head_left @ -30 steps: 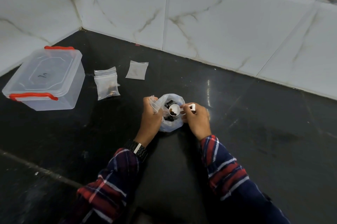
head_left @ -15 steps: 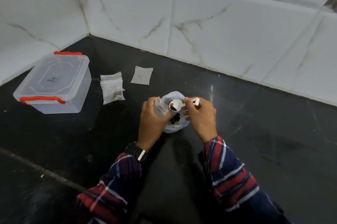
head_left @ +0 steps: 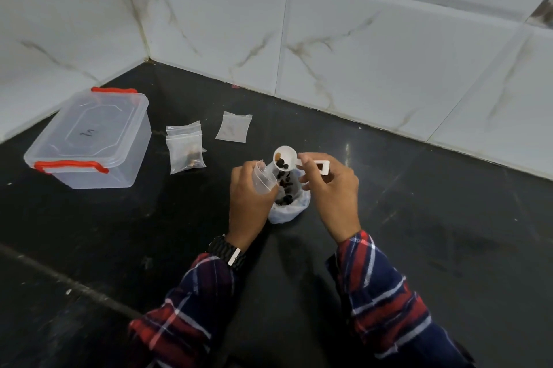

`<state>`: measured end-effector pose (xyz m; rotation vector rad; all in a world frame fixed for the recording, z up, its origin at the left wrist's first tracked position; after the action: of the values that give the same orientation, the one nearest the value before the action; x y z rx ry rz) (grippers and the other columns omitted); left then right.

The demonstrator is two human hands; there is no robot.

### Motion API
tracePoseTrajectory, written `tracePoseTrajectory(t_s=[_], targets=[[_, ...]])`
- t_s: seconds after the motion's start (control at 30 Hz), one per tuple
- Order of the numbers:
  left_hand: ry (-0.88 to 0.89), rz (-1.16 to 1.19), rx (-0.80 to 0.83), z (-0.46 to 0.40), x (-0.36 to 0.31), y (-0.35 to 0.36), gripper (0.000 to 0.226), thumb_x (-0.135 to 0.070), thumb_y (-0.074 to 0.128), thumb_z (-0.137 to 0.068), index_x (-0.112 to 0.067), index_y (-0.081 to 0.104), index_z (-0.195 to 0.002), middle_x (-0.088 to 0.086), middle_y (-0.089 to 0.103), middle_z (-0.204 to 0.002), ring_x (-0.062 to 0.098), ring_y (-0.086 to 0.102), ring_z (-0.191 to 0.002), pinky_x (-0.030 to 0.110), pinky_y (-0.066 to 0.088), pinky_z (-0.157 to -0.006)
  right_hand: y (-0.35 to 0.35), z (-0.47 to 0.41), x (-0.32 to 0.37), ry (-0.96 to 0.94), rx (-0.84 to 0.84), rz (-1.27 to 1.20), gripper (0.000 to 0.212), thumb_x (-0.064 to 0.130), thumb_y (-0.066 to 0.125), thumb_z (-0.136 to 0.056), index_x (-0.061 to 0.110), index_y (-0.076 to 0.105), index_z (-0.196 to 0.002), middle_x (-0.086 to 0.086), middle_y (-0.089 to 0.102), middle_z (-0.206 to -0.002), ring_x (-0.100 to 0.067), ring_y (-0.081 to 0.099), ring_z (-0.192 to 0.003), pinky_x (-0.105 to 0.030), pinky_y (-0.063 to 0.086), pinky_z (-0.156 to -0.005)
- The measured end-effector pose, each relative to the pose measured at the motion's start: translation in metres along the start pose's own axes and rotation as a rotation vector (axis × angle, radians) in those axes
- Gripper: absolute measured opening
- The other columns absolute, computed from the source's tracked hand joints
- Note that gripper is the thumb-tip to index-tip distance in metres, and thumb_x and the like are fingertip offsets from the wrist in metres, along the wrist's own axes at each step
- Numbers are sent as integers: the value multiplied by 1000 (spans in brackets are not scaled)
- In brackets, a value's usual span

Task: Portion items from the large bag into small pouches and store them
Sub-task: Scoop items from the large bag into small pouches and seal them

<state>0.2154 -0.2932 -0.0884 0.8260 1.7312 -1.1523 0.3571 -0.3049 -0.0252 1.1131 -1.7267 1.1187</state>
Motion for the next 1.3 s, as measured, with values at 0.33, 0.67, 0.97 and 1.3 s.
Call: tracePoseTrajectory(t_s=[0.33,0.67,0.97,1.3], targets=[[-9,157,-21,2,-9,-12,35,-23,72,-79,-29,50,-105,-9,59,-99,2,58,-90,9,43,-70,21,23,7,-430,205,249,28,25,54,-94,15,67,-117,1,67,-114,-10,63,-103,-33,56,-83],[-24,209,-49,5,-14,-15,45,-27,73,-80,-21,43,-113,-9,60,-98,1,61,-86,7,45,-65,15,22,7,-339,124,103,24,13,61,-92,19,67,-114,9,67,-109,0,63,-98,-17,52,-81],[-54,230,-102,13,-8,-20,16,-24,61,-91,-20,52,-103,-8,62,-92,-3,58,-78,8,45,-65,10,17,-35,-218,173,538,22,13,61,-91,9,67,-111,-4,67,-103,-15,61,-89,-21,49,-82],[-76,412,-82,15,-19,-41,10,-22,62,-92,-22,69,-99,-9,70,-90,-1,65,-85,17,51,-77,19,26,-43,-147,347,751,36,33,51,-96,13,58,-125,-5,55,-126,-25,51,-110,-38,44,-92]])
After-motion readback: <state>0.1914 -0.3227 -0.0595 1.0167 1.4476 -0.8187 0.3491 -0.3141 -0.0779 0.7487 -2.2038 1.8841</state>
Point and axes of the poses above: each hand's wrist, its own z-axis away from the middle knuckle, its own y-axis out of the palm, x = y × z, the point moved 3 cm from there along -z, towards the middle knuckle
